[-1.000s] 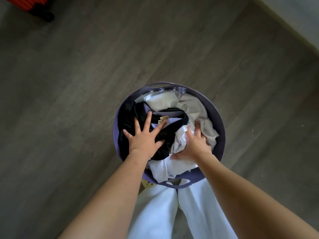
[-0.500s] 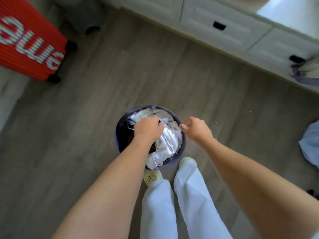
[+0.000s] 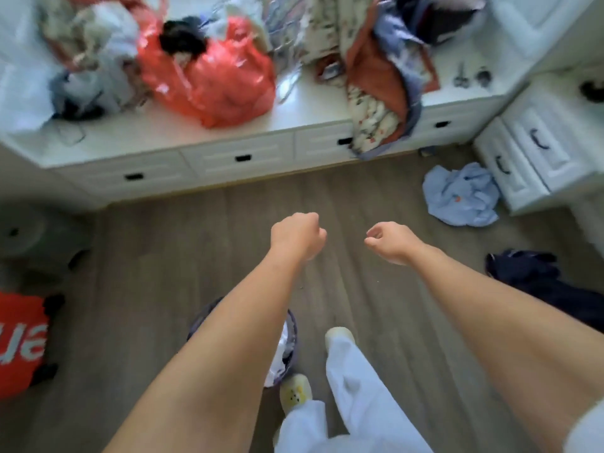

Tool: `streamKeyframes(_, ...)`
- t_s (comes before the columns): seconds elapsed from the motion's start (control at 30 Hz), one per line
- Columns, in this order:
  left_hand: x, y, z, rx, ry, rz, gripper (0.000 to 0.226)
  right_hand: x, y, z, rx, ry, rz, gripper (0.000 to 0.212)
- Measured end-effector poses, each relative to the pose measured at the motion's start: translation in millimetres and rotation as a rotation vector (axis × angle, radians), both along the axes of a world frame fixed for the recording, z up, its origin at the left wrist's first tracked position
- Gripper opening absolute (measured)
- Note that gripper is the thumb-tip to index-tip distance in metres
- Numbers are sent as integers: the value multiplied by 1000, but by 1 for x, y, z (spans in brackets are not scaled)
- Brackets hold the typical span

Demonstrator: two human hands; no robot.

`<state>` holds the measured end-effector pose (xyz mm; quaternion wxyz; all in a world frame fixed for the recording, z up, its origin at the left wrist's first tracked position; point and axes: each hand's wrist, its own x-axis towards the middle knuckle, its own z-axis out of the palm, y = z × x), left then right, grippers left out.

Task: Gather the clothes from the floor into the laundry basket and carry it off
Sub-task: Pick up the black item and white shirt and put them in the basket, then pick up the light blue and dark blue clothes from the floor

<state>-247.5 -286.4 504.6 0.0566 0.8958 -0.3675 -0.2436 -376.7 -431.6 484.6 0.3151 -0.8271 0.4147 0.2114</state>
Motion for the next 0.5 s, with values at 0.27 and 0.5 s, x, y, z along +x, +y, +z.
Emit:
streamKeyframes(0.27,-112,-140,69,-64,-5,-395,26,-167,-85,83,-94,-35,-347,33)
streamKeyframes(0.5,-216,-269,106,-81,-43,-612,25,-302,-171,103,-92,-35,-548,26)
